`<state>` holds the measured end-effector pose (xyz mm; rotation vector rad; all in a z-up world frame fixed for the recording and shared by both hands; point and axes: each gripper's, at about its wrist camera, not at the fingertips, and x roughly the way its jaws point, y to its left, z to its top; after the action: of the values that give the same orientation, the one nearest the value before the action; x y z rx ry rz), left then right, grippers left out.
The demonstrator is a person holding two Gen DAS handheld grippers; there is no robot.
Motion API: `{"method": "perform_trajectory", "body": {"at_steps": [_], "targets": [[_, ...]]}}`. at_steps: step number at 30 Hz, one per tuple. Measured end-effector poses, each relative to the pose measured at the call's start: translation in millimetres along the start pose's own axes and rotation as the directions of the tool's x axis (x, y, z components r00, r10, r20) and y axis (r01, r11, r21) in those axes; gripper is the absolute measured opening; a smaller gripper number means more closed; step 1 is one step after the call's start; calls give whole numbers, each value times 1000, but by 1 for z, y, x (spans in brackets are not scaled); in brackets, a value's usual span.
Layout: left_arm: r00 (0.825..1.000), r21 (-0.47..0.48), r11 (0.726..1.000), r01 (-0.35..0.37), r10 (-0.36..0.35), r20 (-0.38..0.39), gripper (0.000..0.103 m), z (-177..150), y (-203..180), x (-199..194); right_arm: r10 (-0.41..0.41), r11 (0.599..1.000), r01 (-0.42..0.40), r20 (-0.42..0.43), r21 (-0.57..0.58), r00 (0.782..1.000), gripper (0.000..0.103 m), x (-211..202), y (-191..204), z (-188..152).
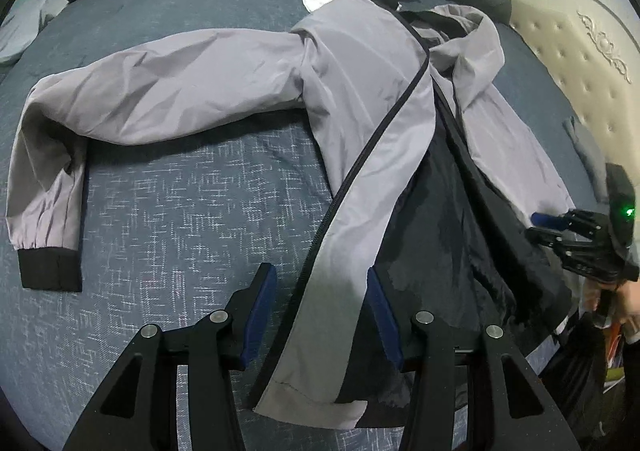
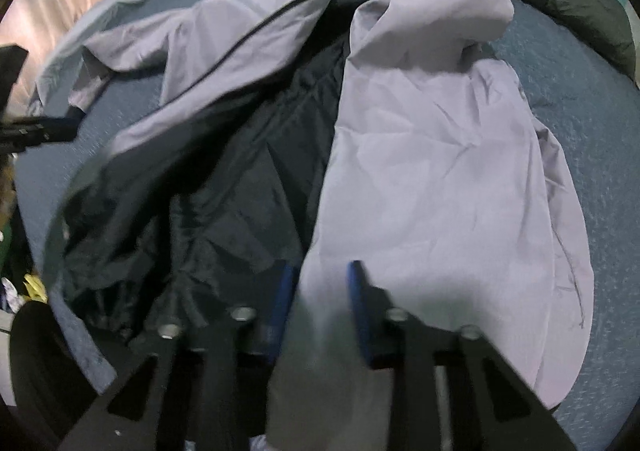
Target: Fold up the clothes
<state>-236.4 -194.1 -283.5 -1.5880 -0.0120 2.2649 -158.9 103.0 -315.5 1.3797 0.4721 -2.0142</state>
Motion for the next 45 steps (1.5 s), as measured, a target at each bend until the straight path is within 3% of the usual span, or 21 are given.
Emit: {"method": "perform_trajectory", "body": {"at_steps": [3,9,15,24,35,45], "targets": [[1000,3,1000,3,-3,-8,55,-2,3,-1,-37,999,37,21,-13,999,4,-5,-3,0],[1000,6,1000,11,-11,-16,55,0,-1,13,-62,998,63,122,-10,991,2,-45,-23,6],[1000,0,1000,11,-11,-22,55,-2,-2,21,-130,991,120,187,64,974,1,-84,-81,14],[999,17,1000,15,-14,-36,55,0,-12,26,-276,953,262,82,150,958,1,-75,-167,-2],[997,45,999,1,3,-80,55,-6,-12,37,-290,914,248,91,321,953,1,-87,-233,-26],[996,38,999,-2,5,-84,55,-6,-10,36,-443,853,391,81,346,893,1,-131,-297,-1]]}}
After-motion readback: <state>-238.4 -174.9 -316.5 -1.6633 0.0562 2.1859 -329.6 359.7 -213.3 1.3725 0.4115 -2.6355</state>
